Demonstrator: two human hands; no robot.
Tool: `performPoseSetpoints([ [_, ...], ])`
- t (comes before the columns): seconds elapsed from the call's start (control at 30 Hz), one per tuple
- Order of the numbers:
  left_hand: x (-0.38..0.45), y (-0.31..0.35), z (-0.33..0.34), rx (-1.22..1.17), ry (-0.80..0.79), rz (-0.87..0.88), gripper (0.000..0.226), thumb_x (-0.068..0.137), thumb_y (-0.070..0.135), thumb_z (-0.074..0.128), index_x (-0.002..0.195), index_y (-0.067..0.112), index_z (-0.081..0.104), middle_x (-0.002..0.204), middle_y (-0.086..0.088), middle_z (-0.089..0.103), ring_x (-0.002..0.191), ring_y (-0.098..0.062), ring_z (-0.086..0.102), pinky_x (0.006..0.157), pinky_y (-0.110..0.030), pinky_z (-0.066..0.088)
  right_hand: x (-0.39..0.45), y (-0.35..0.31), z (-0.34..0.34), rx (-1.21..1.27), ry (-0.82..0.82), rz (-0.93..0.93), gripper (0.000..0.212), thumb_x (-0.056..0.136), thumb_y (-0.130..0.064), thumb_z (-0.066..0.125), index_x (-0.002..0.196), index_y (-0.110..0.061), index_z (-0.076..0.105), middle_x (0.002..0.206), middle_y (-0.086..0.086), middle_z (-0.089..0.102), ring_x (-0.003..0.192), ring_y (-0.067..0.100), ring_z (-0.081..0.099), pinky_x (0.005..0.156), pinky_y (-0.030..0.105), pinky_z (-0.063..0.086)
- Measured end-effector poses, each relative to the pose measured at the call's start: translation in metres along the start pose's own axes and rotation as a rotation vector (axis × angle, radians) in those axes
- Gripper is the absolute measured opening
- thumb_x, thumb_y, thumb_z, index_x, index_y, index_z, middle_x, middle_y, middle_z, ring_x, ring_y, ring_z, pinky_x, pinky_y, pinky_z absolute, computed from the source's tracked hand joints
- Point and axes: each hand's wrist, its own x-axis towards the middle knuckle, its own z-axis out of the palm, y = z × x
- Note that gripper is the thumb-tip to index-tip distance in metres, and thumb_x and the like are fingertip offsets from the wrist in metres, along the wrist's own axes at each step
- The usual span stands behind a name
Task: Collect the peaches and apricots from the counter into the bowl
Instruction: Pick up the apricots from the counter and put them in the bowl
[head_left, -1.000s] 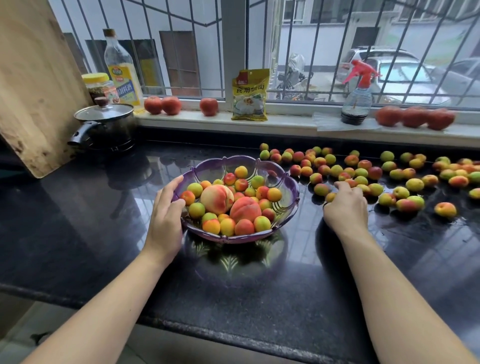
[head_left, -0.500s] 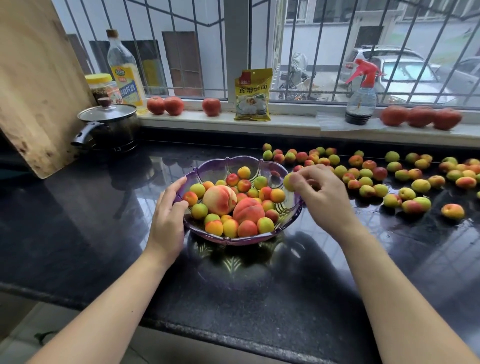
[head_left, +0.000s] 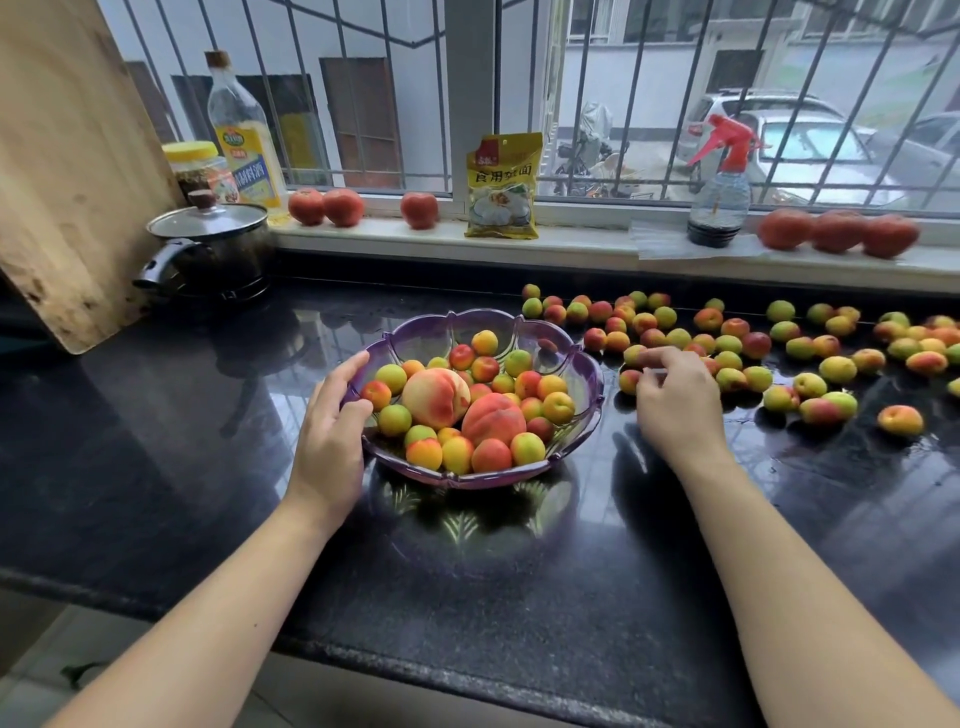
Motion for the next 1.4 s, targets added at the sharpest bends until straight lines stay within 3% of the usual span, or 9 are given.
performPoseSetpoints([
  [0.13, 0.001, -0.001, 0.000, -0.002, -0.003, -0.002, 0.061, 0.089, 0.038, 0.040, 0.148, 0.031, 0.055, 0.147, 0.006, 0.053, 0.136, -0.011, 0.050, 0.117, -0.045, 0.043, 0.000, 0.008, 0.013, -0.187, -0.214, -0.049, 0.050, 0.094, -0.002, 0.051, 0.142, -0.014, 0.055, 0.148, 0.010, 0.050, 0.135, 0.031, 0.043, 0.116, 0.042, 0.032],
  [0.2, 0.001, -0.002, 0.000, 0.000, -0.001, -0.001, 0.061, 0.089, 0.037, 0.041, 0.148, 0.031, 0.055, 0.148, 0.005, 0.053, 0.137, -0.013, 0.049, 0.118, -0.047, 0.042, 0.002, 0.008, 0.017, -0.266, -0.268, -0.063, 0.056, 0.095, -0.005, 0.051, 0.149, -0.018, 0.047, 0.154, 0.007, 0.044, 0.140, 0.032, 0.036, 0.119, 0.043, 0.025],
  [0.43, 0.001, -0.004, 0.000, 0.008, 0.001, -0.007, 0.060, 0.089, 0.038, 0.041, 0.148, 0.033, 0.055, 0.147, 0.007, 0.052, 0.136, -0.012, 0.049, 0.118, -0.048, 0.042, 0.004, 0.010, 0.018, -0.333, -0.170, 0.030, 0.042, 0.095, -0.013, 0.063, 0.137, -0.016, 0.058, 0.133, 0.012, 0.048, 0.122, 0.032, 0.045, 0.101, 0.038, 0.042],
  [0.6, 0.002, -0.005, -0.001, -0.010, -0.003, -0.013, 0.060, 0.089, 0.038, 0.042, 0.147, 0.034, 0.056, 0.148, 0.007, 0.053, 0.138, -0.014, 0.049, 0.118, -0.050, 0.041, 0.006, 0.011, 0.014, -0.294, -0.161, 0.048, 0.035, 0.095, -0.017, 0.065, 0.130, -0.016, 0.063, 0.127, 0.013, 0.052, 0.119, 0.032, 0.050, 0.097, 0.038, 0.044],
  [0.8, 0.002, -0.003, -0.001, -0.016, -0.002, -0.013, 0.061, 0.088, 0.038, 0.042, 0.147, 0.033, 0.056, 0.147, 0.004, 0.054, 0.137, -0.015, 0.050, 0.117, -0.050, 0.043, 0.004, 0.007, 0.007, -0.068, -0.015, 0.062, 0.030, 0.096, -0.024, 0.066, 0.125, -0.013, 0.064, 0.116, 0.008, 0.067, 0.106, 0.024, 0.062, 0.083, 0.029, 0.047],
  [0.93, 0.001, -0.002, 0.001, -0.007, 0.011, 0.003, 0.061, 0.088, 0.036, 0.042, 0.147, 0.031, 0.056, 0.145, 0.007, 0.054, 0.135, -0.011, 0.050, 0.116, -0.040, 0.043, 0.001, -0.016, -0.008, 0.366, 0.111, -0.119, 0.021, 0.092, -0.029, 0.073, 0.107, -0.020, 0.060, 0.096, -0.009, 0.064, 0.086, 0.001, 0.061, 0.073, 0.011, 0.048],
  [1.07, -0.001, -0.001, 0.002, 0.010, 0.017, 0.009, 0.062, 0.088, 0.036, 0.041, 0.148, 0.031, 0.054, 0.143, 0.010, 0.052, 0.133, -0.006, 0.049, 0.107, -0.026, 0.044, -0.002, -0.040, 0.002, 0.310, -0.070, -0.243, 0.016, 0.091, -0.024, 0.074, 0.093, -0.026, 0.058, 0.099, -0.007, 0.067, 0.095, 0.006, 0.061, 0.076, 0.016, 0.047],
  [1.17, -0.001, 0.000, 0.001, 0.008, 0.004, 0.002, 0.063, 0.089, 0.036, 0.041, 0.150, 0.030, 0.053, 0.146, 0.008, 0.052, 0.136, -0.010, 0.049, 0.108, -0.027, 0.043, -0.001, -0.046, 0.013, 0.352, -0.174, -0.150, 0.011, 0.093, -0.024, 0.071, 0.094, -0.018, 0.062, 0.109, -0.003, 0.070, 0.103, 0.016, 0.064, 0.086, 0.031, 0.053],
  [1.4, 0.000, 0.000, 0.000, 0.004, 0.008, -0.006, 0.063, 0.087, 0.036, 0.043, 0.149, 0.033, 0.053, 0.147, 0.009, 0.053, 0.137, -0.010, 0.049, 0.117, -0.041, 0.042, 0.002, -0.013, 0.014, 0.342, 0.127, 0.148, 0.011, 0.097, -0.025, 0.061, 0.087, -0.021, 0.061, 0.081, -0.009, 0.061, 0.079, 0.009, 0.058, 0.059, 0.018, 0.036],
])
